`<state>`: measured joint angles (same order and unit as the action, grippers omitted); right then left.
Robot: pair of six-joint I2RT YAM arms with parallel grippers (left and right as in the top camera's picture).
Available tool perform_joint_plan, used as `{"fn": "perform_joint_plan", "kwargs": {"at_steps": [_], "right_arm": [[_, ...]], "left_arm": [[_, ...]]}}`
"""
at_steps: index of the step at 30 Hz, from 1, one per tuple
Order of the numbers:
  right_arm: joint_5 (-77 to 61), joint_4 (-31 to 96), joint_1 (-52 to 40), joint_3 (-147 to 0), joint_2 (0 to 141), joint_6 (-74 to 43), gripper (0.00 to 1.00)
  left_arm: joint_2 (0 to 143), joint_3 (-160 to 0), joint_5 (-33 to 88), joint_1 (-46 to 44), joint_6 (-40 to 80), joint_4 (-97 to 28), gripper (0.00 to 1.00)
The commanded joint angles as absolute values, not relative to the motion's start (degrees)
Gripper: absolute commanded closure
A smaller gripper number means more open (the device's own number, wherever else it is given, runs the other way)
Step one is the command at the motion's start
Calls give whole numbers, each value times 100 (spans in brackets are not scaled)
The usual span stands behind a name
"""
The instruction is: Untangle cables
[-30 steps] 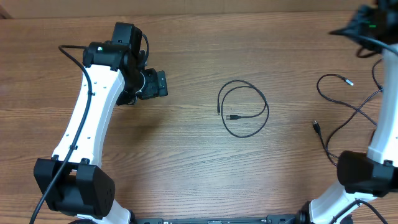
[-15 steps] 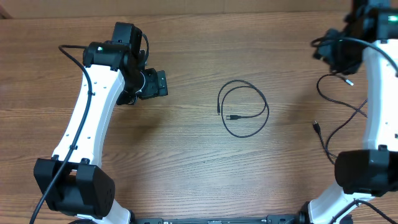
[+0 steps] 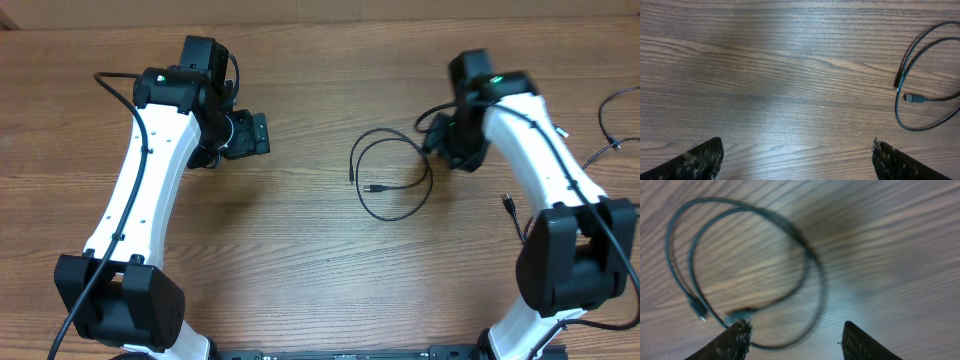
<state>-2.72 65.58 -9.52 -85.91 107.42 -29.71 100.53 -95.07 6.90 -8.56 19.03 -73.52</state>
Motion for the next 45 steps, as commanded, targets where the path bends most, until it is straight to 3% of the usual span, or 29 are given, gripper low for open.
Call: {"fn": "perform_joint_plan", "kwargs": {"at_steps": [1, 13, 25, 27, 30, 32, 42, 45], "right_arm": [[-268, 6066, -1293, -8121, 10702, -3776, 43], [314, 4672, -2416, -7168, 10847, -4676, 44], [287, 4545, -2502, -7168, 11404, -4783, 44], [287, 4545, -2502, -7168, 11404, -4781, 51], [281, 4550, -2502, -7168, 11404, -4779, 73], [220, 4552, -2502, -7168, 11404, -4779, 80], [115, 4705, -2502, -7172, 11399, -4748, 96], [119, 4727, -2488, -7199, 11314, -4392, 96]], "left_arm": [[10099, -9496, 735, -871, 1798, -7349, 6], [10099, -9496, 733, -871, 1798, -7367, 6], [10099, -9496, 729, -871, 1796, -7365, 6], [10099, -9498, 709, -871, 1796, -7363, 6], [10099, -9496, 709, -871, 1796, -7363, 6], [10099, -9496, 707, -871, 1796, -7363, 6], [10099, -9496, 709, -871, 1796, -7365, 6], [10099, -9496, 709, -871, 1796, -7369, 6]]}}
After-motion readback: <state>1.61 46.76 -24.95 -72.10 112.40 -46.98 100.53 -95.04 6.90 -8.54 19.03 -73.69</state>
